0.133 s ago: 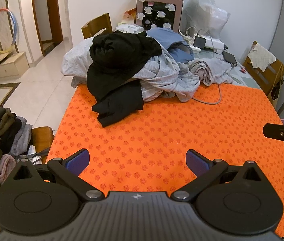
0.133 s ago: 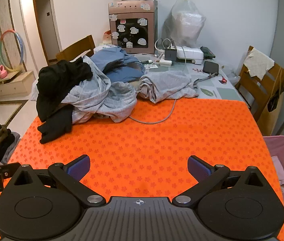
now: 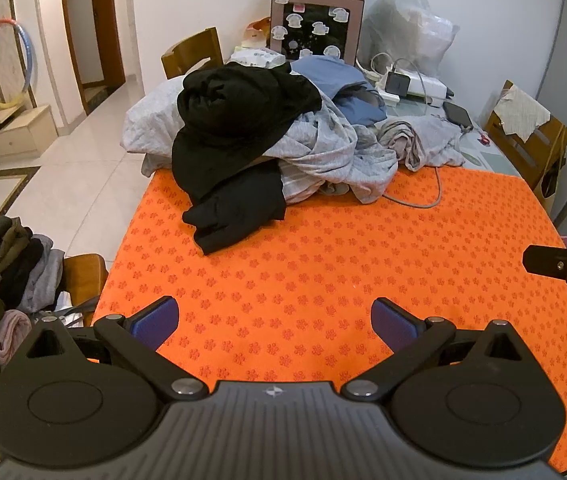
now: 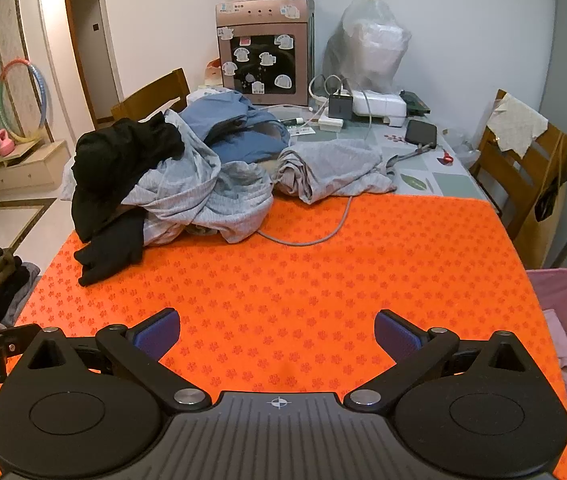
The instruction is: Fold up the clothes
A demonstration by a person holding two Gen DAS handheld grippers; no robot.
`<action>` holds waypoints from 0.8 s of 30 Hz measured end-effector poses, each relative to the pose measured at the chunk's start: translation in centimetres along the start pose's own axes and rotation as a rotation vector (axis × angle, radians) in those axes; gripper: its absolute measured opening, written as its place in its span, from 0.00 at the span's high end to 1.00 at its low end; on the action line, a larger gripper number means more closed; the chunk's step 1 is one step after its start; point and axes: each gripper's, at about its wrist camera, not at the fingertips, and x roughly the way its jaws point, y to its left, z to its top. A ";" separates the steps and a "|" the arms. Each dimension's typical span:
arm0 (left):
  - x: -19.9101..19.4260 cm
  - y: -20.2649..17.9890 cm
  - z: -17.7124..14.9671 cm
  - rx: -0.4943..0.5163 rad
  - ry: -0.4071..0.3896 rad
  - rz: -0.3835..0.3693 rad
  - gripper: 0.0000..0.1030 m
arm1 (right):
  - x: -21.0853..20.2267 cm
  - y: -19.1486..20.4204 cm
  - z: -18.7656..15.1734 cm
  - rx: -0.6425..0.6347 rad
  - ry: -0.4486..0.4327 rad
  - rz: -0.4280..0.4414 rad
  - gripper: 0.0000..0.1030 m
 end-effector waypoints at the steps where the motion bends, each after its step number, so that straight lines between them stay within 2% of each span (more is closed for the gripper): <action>1: 0.0 0.0 0.1 0.003 0.001 -0.002 0.00 | 0.0 0.0 0.0 0.000 0.001 0.001 0.00; 24: 0.0 0.0 0.2 0.013 0.015 -0.009 0.00 | 0.3 0.0 -0.3 0.001 0.013 0.007 0.00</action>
